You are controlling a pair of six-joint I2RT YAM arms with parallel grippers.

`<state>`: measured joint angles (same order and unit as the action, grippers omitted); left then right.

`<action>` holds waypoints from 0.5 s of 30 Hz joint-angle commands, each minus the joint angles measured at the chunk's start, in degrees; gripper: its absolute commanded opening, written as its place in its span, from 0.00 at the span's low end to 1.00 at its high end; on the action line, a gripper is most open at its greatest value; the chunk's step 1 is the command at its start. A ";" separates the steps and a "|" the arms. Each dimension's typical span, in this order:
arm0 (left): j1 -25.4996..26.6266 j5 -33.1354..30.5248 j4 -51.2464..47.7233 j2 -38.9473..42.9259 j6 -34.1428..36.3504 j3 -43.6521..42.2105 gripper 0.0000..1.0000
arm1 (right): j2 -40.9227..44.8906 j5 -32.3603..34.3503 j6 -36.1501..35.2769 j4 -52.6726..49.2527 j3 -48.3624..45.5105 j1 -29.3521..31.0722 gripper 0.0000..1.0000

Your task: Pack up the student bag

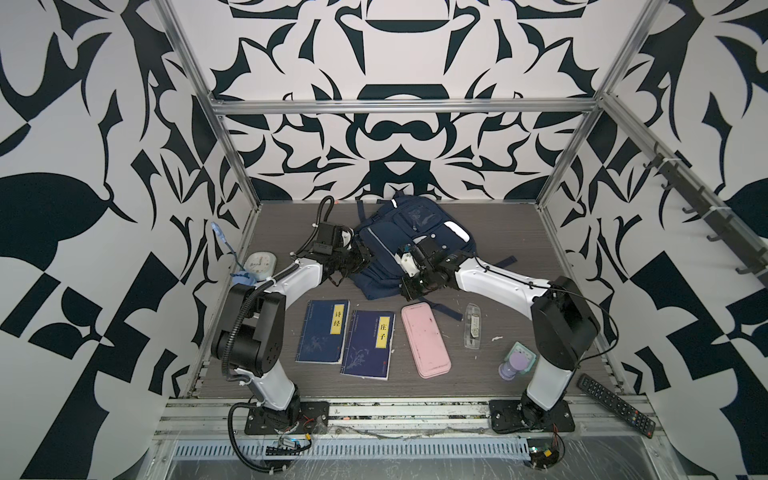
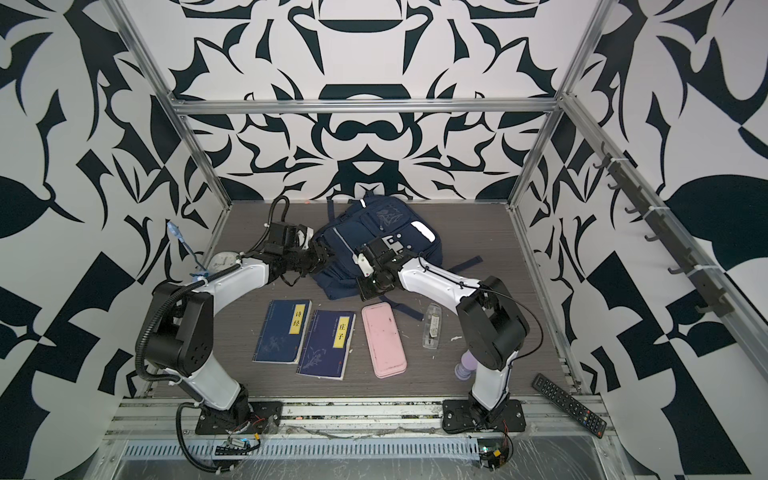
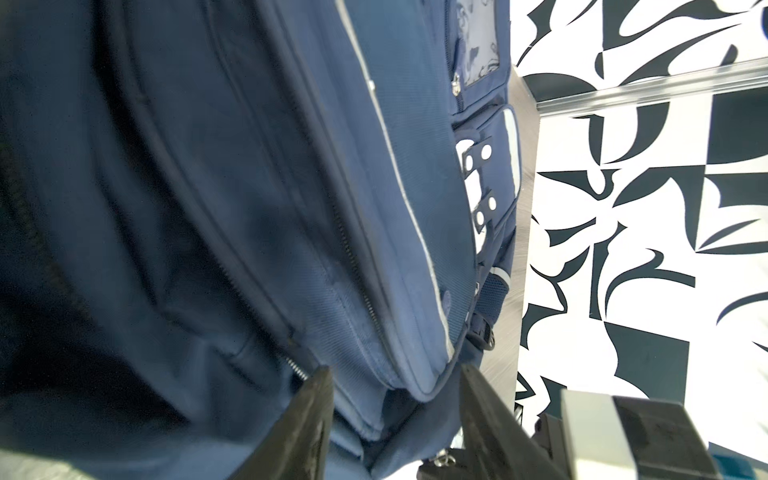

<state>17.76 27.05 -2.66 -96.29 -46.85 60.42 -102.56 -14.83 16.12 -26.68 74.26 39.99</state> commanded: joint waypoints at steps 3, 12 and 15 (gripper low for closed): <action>0.20 0.20 -1.75 1.11 -0.90 -1.89 0.52 | 2.30 -0.02 0.09 1.87 -0.25 0.14 0.00; 0.68 -0.15 -2.00 -1.86 0.01 -0.59 0.53 | 2.00 -0.20 0.40 1.98 -0.17 0.09 0.00; 0.74 0.16 -2.43 -3.59 -0.06 0.67 0.53 | 2.01 -0.22 0.38 1.94 -0.17 0.09 0.00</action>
<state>18.17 26.98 -3.73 -97.86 -47.07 59.64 -102.54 -14.83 16.34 -25.82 73.65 39.99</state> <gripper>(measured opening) 0.532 0.092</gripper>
